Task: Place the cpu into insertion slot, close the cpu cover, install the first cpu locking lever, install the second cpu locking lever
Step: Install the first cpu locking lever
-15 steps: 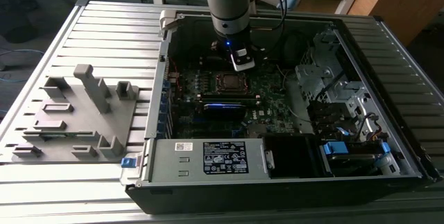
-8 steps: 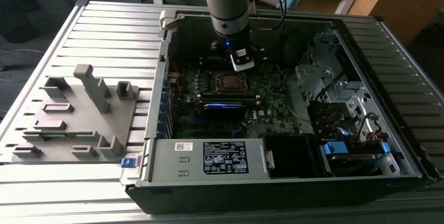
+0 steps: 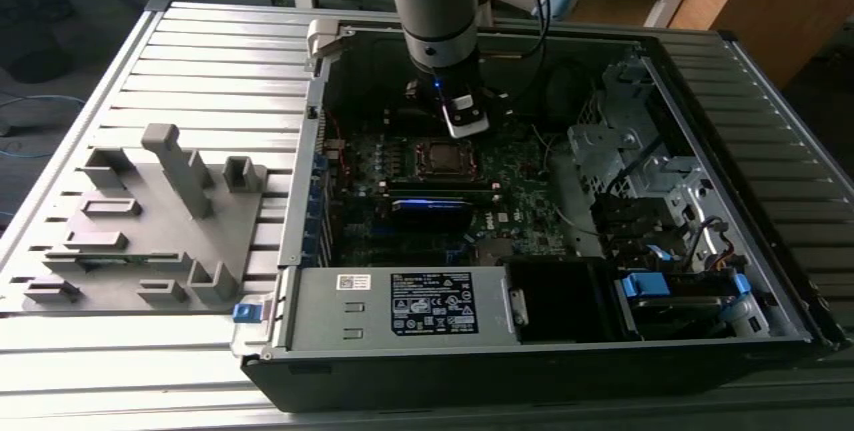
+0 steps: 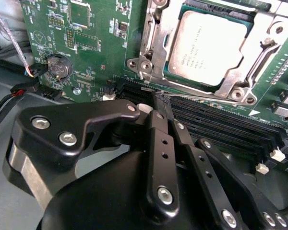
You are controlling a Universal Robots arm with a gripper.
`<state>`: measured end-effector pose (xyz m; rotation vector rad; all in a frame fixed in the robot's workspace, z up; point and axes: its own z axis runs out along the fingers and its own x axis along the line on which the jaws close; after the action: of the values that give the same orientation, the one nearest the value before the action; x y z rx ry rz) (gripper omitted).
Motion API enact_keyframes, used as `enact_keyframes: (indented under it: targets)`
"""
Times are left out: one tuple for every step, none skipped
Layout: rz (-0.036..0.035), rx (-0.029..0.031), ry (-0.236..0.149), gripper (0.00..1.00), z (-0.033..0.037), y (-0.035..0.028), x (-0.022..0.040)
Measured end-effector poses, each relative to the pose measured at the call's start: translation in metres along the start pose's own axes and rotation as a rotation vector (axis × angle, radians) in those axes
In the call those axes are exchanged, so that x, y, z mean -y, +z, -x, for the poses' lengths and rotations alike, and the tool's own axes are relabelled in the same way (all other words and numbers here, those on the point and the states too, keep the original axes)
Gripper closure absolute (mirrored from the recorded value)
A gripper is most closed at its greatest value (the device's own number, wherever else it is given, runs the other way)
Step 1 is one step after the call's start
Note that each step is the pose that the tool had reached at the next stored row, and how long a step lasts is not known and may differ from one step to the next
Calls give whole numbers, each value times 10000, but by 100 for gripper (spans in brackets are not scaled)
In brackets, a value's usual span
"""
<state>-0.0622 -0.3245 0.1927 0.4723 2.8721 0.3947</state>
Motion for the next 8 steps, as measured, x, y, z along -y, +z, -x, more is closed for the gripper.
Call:
enact_keyframes:
  targets:
    - [0, 0, -1, 90, 0, 0, 0]
    - [1, 0, 0, 90, 0, 1, 1]
    - [3, 1, 1, 90, -1, 3, 3]
    - [0, 1, 0, 90, 0, 5, 6]
    - [-17, 5, -4, 90, 1, 9, 12]
    - [-37, 11, -8, 90, 1, 17, 18]
    - [-52, 14, -13, 90, 1, 20, 21]
    - [-71, 21, -19, 90, 1, 22, 22]
